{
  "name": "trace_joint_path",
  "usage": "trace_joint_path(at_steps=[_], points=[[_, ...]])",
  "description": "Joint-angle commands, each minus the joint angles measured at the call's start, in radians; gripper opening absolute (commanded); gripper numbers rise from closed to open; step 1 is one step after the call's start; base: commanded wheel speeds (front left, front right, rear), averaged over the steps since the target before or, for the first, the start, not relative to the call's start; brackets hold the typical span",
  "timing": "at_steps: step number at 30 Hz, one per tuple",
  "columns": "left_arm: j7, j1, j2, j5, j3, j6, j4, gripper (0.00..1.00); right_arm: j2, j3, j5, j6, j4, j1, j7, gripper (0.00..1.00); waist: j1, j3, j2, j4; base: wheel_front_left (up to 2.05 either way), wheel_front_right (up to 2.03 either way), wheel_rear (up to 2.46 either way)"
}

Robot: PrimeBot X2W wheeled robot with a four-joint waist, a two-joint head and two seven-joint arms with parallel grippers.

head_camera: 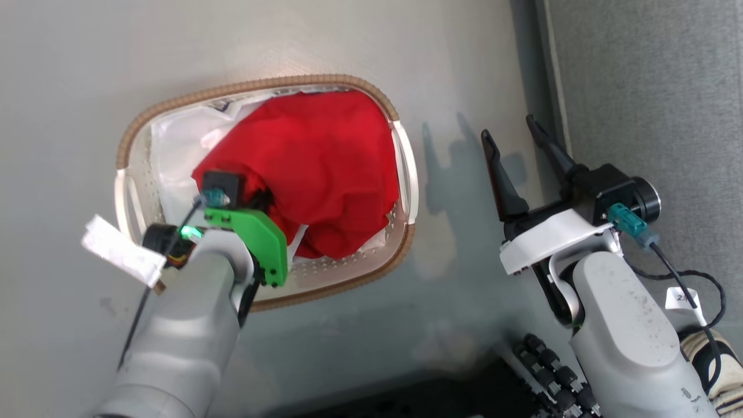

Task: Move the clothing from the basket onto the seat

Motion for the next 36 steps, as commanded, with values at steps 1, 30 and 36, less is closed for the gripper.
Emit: trace_joint_path(at_steps=[1,30,36], points=[[-0.014,0.027,0.006,-0.015,-0.013,-0.001,-0.009,0.0,-0.003,0.004,0.005,0.0,0.008,0.012,-0.005,1.0,-0.0001,-0.05,0.0,0.005,0.0,0.0,0.0],[-0.1,0.315,0.026,-0.079,-0.003,-0.001,-0.437,0.0,-0.004,-0.01,0.034,0.0,0.074,0.204,-0.005,1.0,-0.0001,-0.535,0.0,0.109,0.0,0.0,0.0],[-0.101,0.368,0.021,-0.034,0.056,-0.001,-0.564,0.0,-0.002,-0.018,0.036,0.0,0.064,0.245,-0.005,1.0,-0.0001,-0.606,0.0,0.12,0.0,0.0,0.0]])
